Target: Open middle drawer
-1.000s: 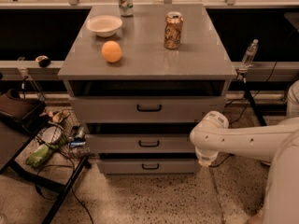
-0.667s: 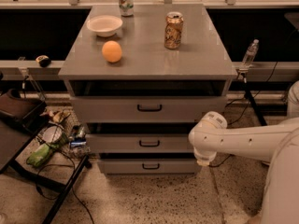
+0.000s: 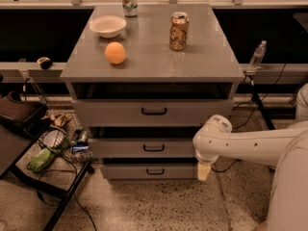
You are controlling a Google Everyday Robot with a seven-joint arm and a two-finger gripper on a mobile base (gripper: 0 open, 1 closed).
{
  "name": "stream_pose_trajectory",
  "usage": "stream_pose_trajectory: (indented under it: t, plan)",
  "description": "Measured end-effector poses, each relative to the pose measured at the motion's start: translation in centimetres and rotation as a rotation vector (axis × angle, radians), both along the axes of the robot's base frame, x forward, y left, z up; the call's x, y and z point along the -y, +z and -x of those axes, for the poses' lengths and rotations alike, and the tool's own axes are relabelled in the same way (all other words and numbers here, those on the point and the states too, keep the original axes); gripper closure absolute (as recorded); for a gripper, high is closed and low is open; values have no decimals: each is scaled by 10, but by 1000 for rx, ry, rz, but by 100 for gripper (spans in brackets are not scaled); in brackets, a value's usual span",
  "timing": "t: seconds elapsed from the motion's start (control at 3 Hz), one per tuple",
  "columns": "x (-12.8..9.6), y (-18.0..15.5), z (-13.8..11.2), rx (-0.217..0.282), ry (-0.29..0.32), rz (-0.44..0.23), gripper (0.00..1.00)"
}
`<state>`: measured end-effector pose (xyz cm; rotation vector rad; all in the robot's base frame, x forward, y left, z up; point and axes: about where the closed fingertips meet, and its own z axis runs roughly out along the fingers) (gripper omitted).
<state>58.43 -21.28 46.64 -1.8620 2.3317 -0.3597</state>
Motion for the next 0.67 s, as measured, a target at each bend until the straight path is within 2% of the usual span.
stream_pose_trajectory:
  t: [0.33, 0.67]
  plan:
    - [-36, -6, -31, 55, 90, -94, 0]
    - [-71, -18, -48, 57, 165, -169, 0]
